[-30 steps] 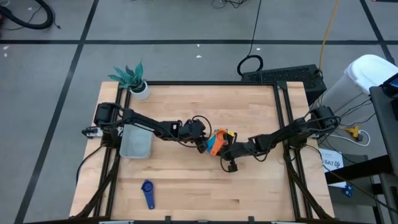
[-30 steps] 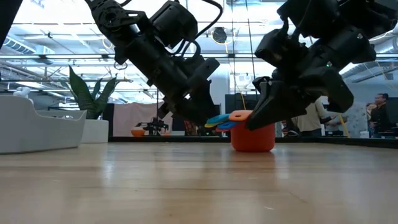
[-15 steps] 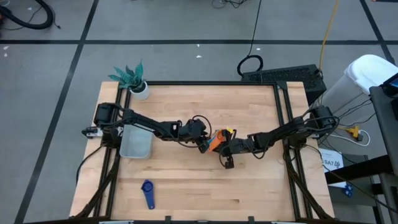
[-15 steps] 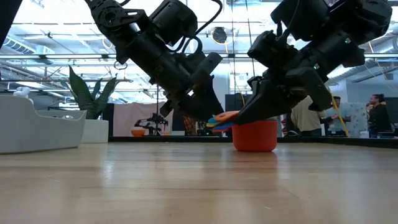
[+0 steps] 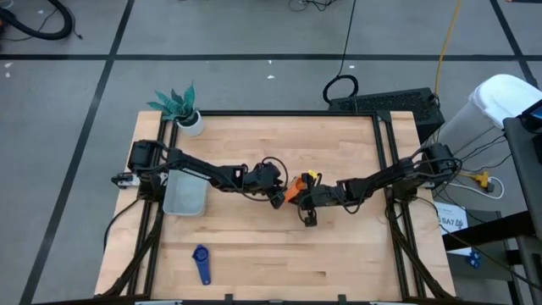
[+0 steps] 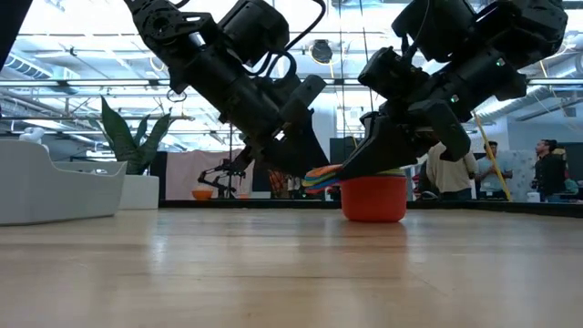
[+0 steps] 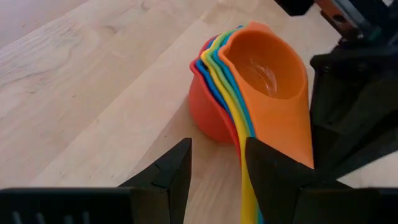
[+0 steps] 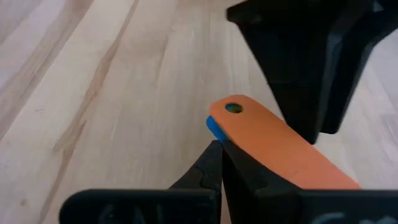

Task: Nest measuring cups in basket
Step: Stack the orange measuring cup on top of the light blue measuring cup, then stack the dark blue measuring cup on top of the orange measuring cup

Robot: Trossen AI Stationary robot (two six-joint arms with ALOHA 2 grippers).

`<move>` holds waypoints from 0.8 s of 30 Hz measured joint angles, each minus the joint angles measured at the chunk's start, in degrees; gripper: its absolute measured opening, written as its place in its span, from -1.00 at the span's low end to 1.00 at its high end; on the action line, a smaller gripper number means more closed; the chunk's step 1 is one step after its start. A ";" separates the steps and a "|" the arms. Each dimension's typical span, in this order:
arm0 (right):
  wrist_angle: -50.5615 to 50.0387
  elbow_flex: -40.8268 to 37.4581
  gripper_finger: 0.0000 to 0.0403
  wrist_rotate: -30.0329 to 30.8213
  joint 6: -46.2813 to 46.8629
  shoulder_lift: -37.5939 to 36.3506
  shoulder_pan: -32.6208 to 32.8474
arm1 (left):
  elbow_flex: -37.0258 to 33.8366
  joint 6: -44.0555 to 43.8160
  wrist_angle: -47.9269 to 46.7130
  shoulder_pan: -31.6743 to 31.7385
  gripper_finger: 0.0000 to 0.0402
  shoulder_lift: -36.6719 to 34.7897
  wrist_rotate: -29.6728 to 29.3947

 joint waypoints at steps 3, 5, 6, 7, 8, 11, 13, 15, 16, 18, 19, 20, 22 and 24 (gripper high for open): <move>-0.09 0.00 -1.00 -0.23 0.06 0.00 0.41 | 0.00 1.42 -0.55 0.00 -0.25 0.00 -0.02; -0.52 0.00 -1.00 -0.34 -0.08 0.00 1.67 | -0.02 2.67 -1.17 0.00 -0.25 -0.06 -0.02; -0.76 0.00 -1.00 -0.42 -0.46 -0.01 2.43 | -0.02 3.16 -1.68 0.00 -0.25 -0.25 -0.02; -1.03 0.00 -1.00 -0.40 -1.28 0.00 3.31 | -0.02 3.64 -2.37 0.06 -0.25 -0.52 -0.02; -1.31 0.00 -1.00 -0.24 -2.28 0.00 4.30 | -0.02 4.14 -2.70 0.24 -0.25 -0.87 0.00; -1.21 0.00 -1.00 0.19 -4.30 -0.13 7.14 | -0.02 5.52 -4.85 0.88 -0.25 -3.14 -0.42; -1.03 0.00 -1.00 1.75 -4.41 -0.58 8.65 | -0.02 6.19 -7.14 1.16 -0.25 -5.32 -1.65; -1.30 0.00 -1.00 3.05 -4.40 -1.22 9.76 | -0.02 7.00 -9.41 1.41 -0.25 -7.98 -3.12; -1.69 -0.02 -1.00 3.36 -4.40 -1.62 10.22 | -0.04 7.35 -10.62 1.50 -0.25 -9.37 -3.88; -1.48 -0.02 -1.00 3.24 -3.99 -2.35 10.90 | -0.02 7.59 -12.03 1.48 -0.25 -12.38 -5.56; -1.74 0.00 -1.00 3.28 -3.91 -2.67 11.29 | -0.02 7.64 -13.70 1.48 -0.25 -13.90 -6.23; -2.14 0.00 -1.00 3.26 -3.70 -2.99 11.54 | -0.02 7.64 -14.61 1.39 -0.25 -15.19 -6.93; -3.83 0.02 -1.00 4.31 -3.33 -3.49 12.15 | -0.02 7.08 -17.14 0.60 -0.25 -18.02 -7.55; -6.39 -0.02 -1.00 4.76 -2.92 -3.65 12.56 | -0.01 5.28 -19.81 -1.04 -0.25 -20.32 -7.77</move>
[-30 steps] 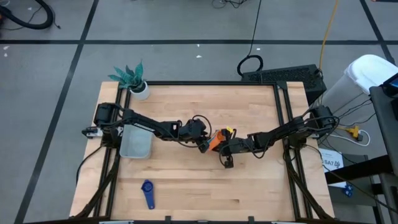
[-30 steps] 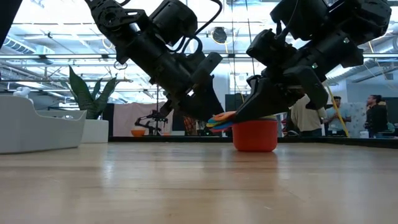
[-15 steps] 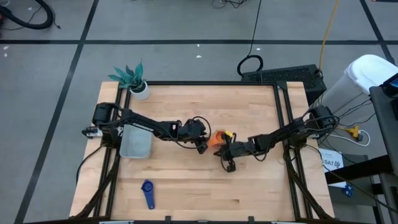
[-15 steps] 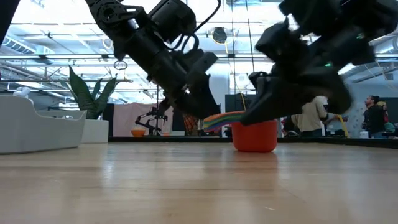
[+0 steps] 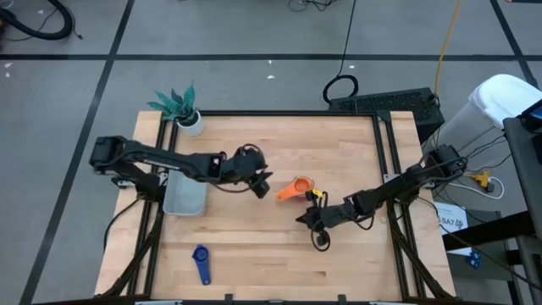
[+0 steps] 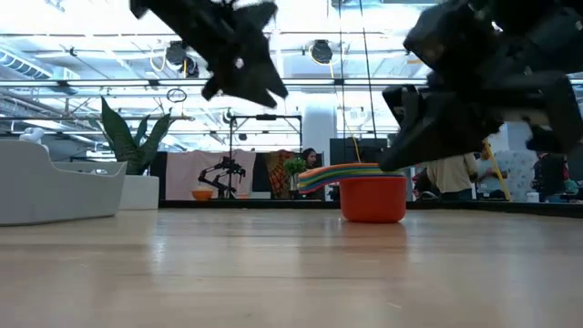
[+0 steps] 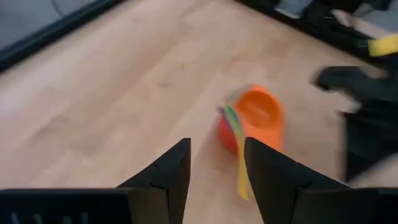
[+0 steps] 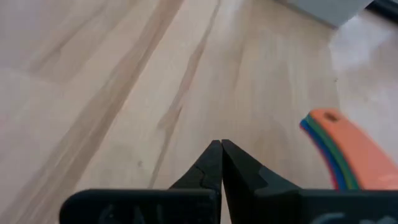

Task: Nest measuring cups in basket
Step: Stack the dark blue measuring cup on top of the orange measuring cup

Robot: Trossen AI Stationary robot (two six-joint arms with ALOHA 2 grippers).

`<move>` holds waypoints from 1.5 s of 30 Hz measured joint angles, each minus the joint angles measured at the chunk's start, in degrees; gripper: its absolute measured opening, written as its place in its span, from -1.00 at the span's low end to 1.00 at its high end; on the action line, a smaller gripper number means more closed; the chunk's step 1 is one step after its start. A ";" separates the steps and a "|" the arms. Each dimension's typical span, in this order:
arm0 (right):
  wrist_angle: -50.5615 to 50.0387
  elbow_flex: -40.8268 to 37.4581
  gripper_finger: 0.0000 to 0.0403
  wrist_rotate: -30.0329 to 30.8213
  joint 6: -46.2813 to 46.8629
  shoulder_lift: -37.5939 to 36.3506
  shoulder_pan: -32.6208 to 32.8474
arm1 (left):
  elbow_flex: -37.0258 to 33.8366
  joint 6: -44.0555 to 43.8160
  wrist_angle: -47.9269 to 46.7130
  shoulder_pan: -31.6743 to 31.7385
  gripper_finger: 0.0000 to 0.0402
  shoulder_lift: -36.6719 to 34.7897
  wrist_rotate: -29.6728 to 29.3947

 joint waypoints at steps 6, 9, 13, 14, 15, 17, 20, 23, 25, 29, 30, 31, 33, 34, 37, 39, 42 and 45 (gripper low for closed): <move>-9.61 -0.06 -1.00 1.72 2.35 0.02 0.55 | 0.01 -9.60 -9.81 -8.16 -0.25 -2.74 0.03; -11.98 -0.64 -1.00 3.87 3.34 -0.28 0.62 | 0.01 -18.67 -16.38 -13.06 -0.25 -2.76 0.16; -12.12 -3.13 -1.00 4.10 5.10 -1.67 0.60 | 0.13 -33.62 -28.51 -19.78 -0.25 -2.74 0.23; -12.15 -4.08 -1.00 4.09 5.56 -2.36 0.60 | 0.54 -37.38 -32.03 -21.51 -0.25 -2.74 0.36; -12.08 -4.96 -1.00 4.09 6.06 -3.11 0.60 | 1.19 -40.66 -35.11 -23.33 -0.25 -2.72 0.66; -12.06 -7.19 -1.00 4.10 6.98 -5.10 0.60 | 3.32 -46.39 -40.46 -26.69 -0.25 -2.72 1.52; -12.09 -10.64 -1.00 4.23 8.79 -8.97 0.58 | 6.48 -52.52 -45.52 -31.20 -0.25 -2.69 3.01; -11.90 -14.04 -1.00 4.44 11.00 -13.66 0.58 | 9.35 -57.04 -47.21 -34.58 -0.25 -1.47 3.82; -11.20 -16.18 -1.00 5.19 12.18 -16.90 0.58 | 10.66 -60.21 -48.42 -36.31 -0.25 0.36 6.22; -10.22 -19.24 -1.00 6.10 13.12 -22.95 0.58 | 12.42 -65.52 -49.67 -38.30 -0.25 6.27 15.49; -10.06 -19.66 -1.00 6.52 12.96 -24.19 0.58 | 12.62 -66.65 -50.70 -38.75 -0.25 7.86 18.32; -10.23 -19.92 -1.00 7.03 12.80 -25.39 0.58 | 12.85 -67.72 -51.59 -39.15 -0.25 9.59 21.24; -10.54 -20.05 -1.00 7.16 11.87 -27.20 0.58 | 12.97 -69.10 -51.55 -39.90 -0.25 12.32 26.56; -10.71 -20.05 -1.00 7.17 11.28 -27.87 0.58 | 12.97 -69.56 -51.42 -40.35 -0.25 13.42 28.11; -10.73 -20.03 -1.00 7.16 9.98 -29.30 0.58 | 12.99 -71.10 -51.13 -41.28 -0.25 14.64 29.34; -10.72 -20.03 -1.00 7.16 9.47 -29.63 0.58 | 13.02 -71.89 -51.17 -41.65 -0.24 14.68 28.34; -10.73 -20.05 -1.00 7.15 9.52 -29.64 0.58 | 13.04 -72.58 -51.79 -42.29 -0.24 14.68 25.88; -10.60 -20.05 -1.00 7.15 9.69 -29.64 0.58 | 13.04 -73.47 -54.73 -43.05 -0.24 14.68 24.00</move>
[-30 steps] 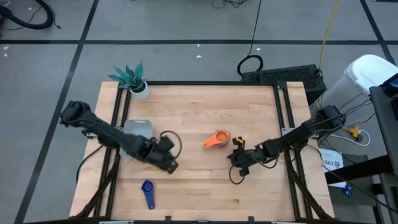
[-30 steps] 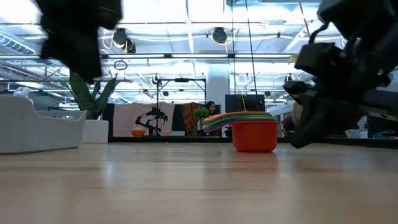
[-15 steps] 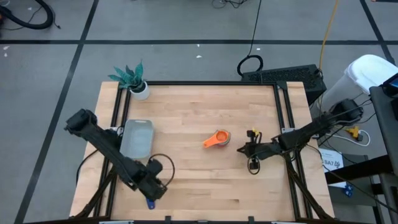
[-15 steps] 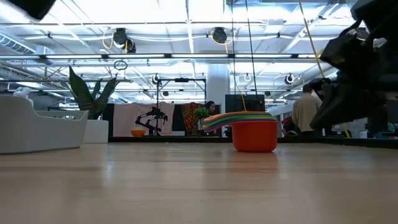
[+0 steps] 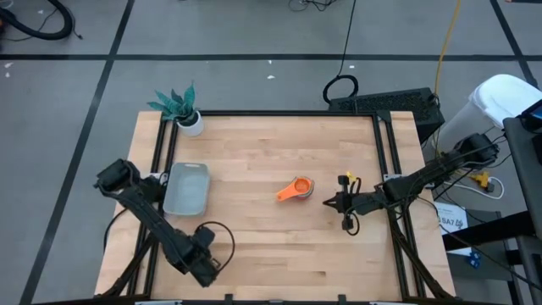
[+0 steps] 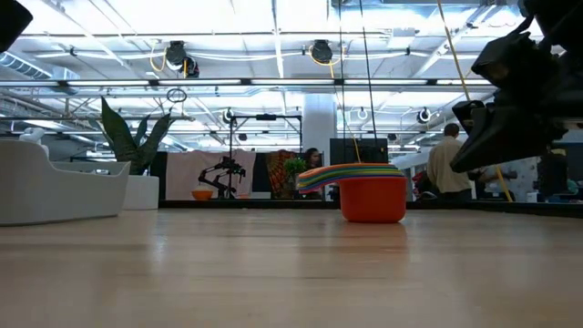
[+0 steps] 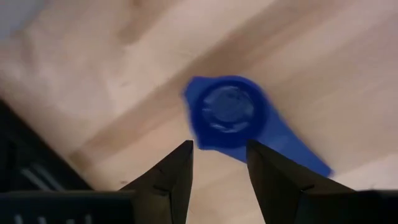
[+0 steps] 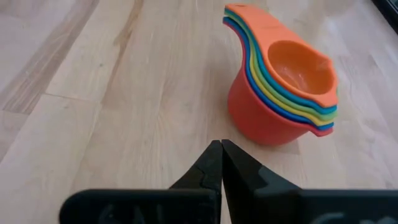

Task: Nest measuring cups in basket
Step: Stack the dark blue measuring cup on top of the orange measuring cup

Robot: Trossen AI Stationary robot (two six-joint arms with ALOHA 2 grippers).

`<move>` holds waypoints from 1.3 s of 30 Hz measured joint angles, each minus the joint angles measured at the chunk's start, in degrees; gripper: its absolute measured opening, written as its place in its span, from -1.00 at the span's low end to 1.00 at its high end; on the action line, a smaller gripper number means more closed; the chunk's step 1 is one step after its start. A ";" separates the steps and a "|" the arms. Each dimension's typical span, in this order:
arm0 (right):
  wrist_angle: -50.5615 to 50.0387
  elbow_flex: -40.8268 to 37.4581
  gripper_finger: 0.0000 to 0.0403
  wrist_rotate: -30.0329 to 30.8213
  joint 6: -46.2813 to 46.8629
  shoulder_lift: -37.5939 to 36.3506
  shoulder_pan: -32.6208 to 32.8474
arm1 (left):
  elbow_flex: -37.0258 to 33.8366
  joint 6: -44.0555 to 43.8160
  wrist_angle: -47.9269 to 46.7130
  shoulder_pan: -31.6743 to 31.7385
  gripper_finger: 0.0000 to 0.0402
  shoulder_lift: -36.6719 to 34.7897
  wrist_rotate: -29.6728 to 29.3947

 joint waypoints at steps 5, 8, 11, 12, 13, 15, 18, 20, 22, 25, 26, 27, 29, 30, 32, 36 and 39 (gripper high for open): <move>0.50 0.00 -1.00 -0.19 0.80 -0.01 0.00 | 0.00 -2.14 -2.28 -0.82 -0.24 0.00 -2.46; 0.50 0.02 -1.00 -1.57 1.32 0.00 0.00 | -0.22 -2.23 -1.42 -1.35 -0.24 0.00 -3.18; 0.29 0.00 -1.00 -2.31 1.52 0.00 0.00 | -0.93 -2.38 0.33 -1.56 -0.24 0.00 -3.42; 0.26 0.00 -1.00 -2.82 1.58 0.00 0.00 | -1.23 -2.47 0.99 -1.63 -0.24 0.00 -3.47; 0.26 0.01 -1.00 -3.04 1.60 0.00 0.00 | -1.70 -2.64 1.44 -1.71 -0.24 0.00 -3.70; 0.26 0.00 -1.00 -3.12 1.73 0.00 0.00 | -3.16 -2.75 3.37 -1.83 -0.24 0.00 -3.87; 0.24 0.01 -1.00 -3.15 1.92 0.00 0.00 | -5.58 -2.86 6.28 -2.06 -0.24 0.00 -4.08; 0.18 0.00 -1.00 -3.30 2.03 0.00 0.00 | -7.27 -3.23 8.18 -2.22 -0.24 0.00 -4.08; 0.00 0.02 -1.00 -3.32 2.28 0.00 0.00 | -8.64 -4.24 9.74 -2.33 -0.24 0.00 -4.06; -0.25 0.02 -1.00 -3.32 2.40 0.00 0.00 | -9.44 -4.52 10.09 -2.83 -0.24 0.00 -4.08; -0.20 0.02 -1.00 -3.35 2.40 0.00 0.00 | -9.67 -4.55 10.19 -2.94 -0.24 0.00 -4.08; -0.22 0.02 -1.00 -3.34 2.40 0.00 0.00 | -9.81 -4.72 10.15 -2.96 -0.24 0.00 -4.08; -0.20 0.00 -1.00 -3.34 2.40 0.00 0.00 | -9.89 -5.11 10.19 -3.00 -0.24 0.00 -4.08; -0.22 0.02 -1.00 -3.34 2.40 0.00 0.00 | -9.92 -5.20 10.18 -3.00 -0.24 0.00 -4.09; -0.19 0.02 -1.00 -3.34 2.40 0.00 0.00 | -9.92 -5.22 10.36 -2.96 -0.24 0.00 -4.15; -0.17 0.01 -1.00 -3.36 2.40 0.00 0.00 | -9.92 -5.18 10.97 -2.98 -0.24 0.00 -6.19; -0.17 0.02 -1.00 -3.59 2.43 0.00 0.00 | -9.92 -5.22 11.39 -2.98 -0.26 0.00 -8.56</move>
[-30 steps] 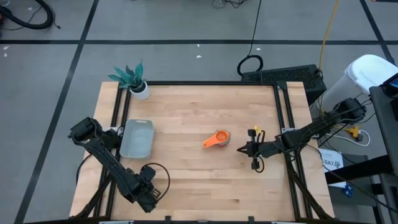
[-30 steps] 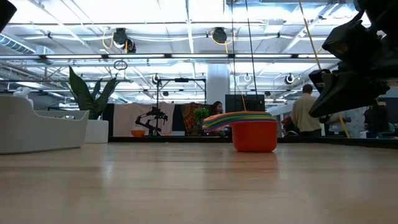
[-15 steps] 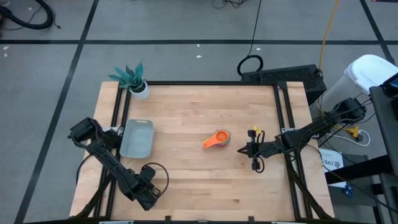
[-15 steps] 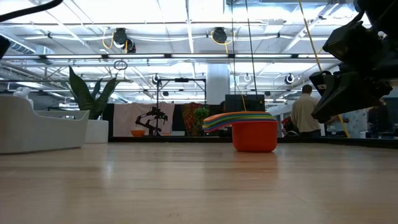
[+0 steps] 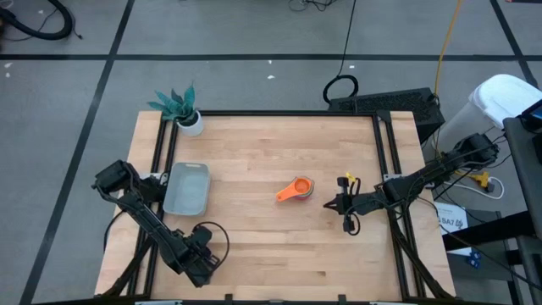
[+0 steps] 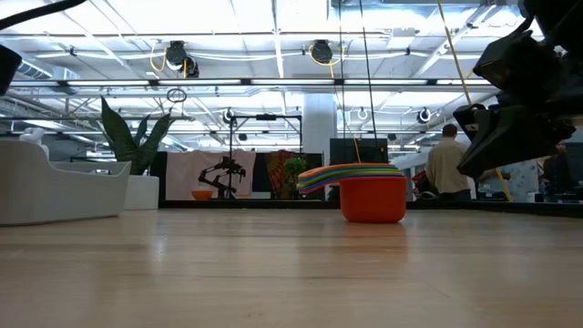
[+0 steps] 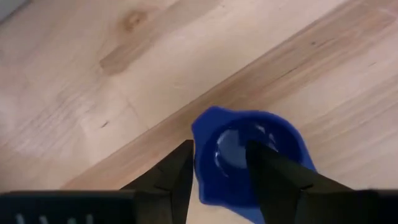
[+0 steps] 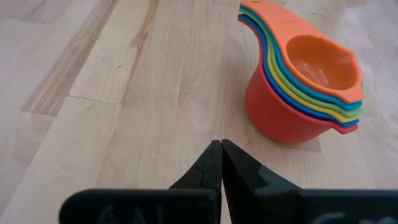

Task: Nest measuring cups in basket
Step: Stack the dark blue measuring cup on top of the orange measuring cup

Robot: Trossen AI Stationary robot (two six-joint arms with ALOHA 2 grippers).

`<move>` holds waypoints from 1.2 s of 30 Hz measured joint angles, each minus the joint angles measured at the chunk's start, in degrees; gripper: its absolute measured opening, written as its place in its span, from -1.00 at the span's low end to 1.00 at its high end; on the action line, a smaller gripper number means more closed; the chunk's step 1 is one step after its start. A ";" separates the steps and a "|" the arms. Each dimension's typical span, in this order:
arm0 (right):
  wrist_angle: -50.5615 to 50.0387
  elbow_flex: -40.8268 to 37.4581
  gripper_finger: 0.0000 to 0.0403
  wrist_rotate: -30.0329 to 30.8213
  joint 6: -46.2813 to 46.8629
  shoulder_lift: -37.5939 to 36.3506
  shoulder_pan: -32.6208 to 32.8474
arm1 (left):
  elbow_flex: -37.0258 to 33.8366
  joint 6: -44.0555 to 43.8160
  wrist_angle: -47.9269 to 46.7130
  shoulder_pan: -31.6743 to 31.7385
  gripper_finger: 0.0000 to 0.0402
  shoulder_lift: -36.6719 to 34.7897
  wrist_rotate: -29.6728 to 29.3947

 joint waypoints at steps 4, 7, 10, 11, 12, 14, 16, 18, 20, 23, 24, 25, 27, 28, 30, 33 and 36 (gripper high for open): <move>0.01 -0.01 -1.00 -1.25 0.04 0.00 0.00 | 0.00 0.42 2.16 0.25 -0.53 0.00 -0.27; 0.01 0.00 -1.00 -1.26 0.40 0.00 0.00 | 0.00 1.58 4.29 0.24 -0.90 0.00 -0.23; 0.02 -0.02 -1.00 -1.26 0.39 0.00 0.00 | 0.02 1.45 4.48 0.24 -0.94 -0.02 -0.26; 0.02 0.00 -1.00 -1.26 0.39 0.00 0.00 | 0.02 1.44 4.48 0.28 -0.95 -0.02 -0.29; 0.02 0.00 -1.00 -1.26 0.34 0.00 0.00 | 0.02 1.42 4.41 0.43 -0.96 -0.02 -0.29; 0.02 0.00 -1.00 -1.26 0.12 0.00 0.00 | 0.02 1.59 4.25 0.67 -0.96 -0.02 -0.25; 0.02 0.00 -1.00 -1.24 -0.04 0.00 0.00 | 0.02 2.18 4.24 1.13 -0.96 -0.02 -0.22; 0.02 0.00 -1.00 -1.24 -0.32 0.00 0.00 | 0.02 3.17 4.32 1.89 -0.96 -0.02 -0.22; 0.02 0.00 -1.00 -1.22 -0.72 0.00 0.00 | 0.02 4.63 4.79 2.80 -0.96 -0.02 -0.31; 0.36 0.00 -1.00 -1.17 -1.56 0.02 0.00 | 0.03 8.31 5.88 4.82 -0.96 -0.10 -1.58; 0.54 0.00 -1.00 -1.17 -1.77 0.02 0.00 | 0.17 9.44 5.84 5.68 -0.96 -0.13 -2.26; 0.59 0.00 -1.00 -1.15 -1.95 0.02 0.00 | 0.49 11.15 5.71 6.72 -0.96 -0.13 -3.01; 0.47 0.00 -1.00 -1.12 -1.99 0.02 0.00 | 1.63 15.28 5.74 9.04 -0.96 -0.13 -4.60; 0.39 0.00 -1.00 -1.11 -1.98 0.02 0.00 | 2.44 17.82 5.68 10.38 -0.96 -0.15 -5.42; -0.03 0.00 -1.00 -1.09 -1.77 0.02 0.00 | 4.34 23.65 5.37 13.22 -0.96 -0.15 -6.95; -0.96 0.00 -1.00 -1.06 -1.67 0.01 0.00 | 8.31 34.65 5.01 17.88 -0.96 -0.15 -9.44; -2.31 0.00 -1.00 -1.06 -1.52 -0.58 0.00 | 13.42 45.61 0.85 22.29 -0.96 -0.15 -12.53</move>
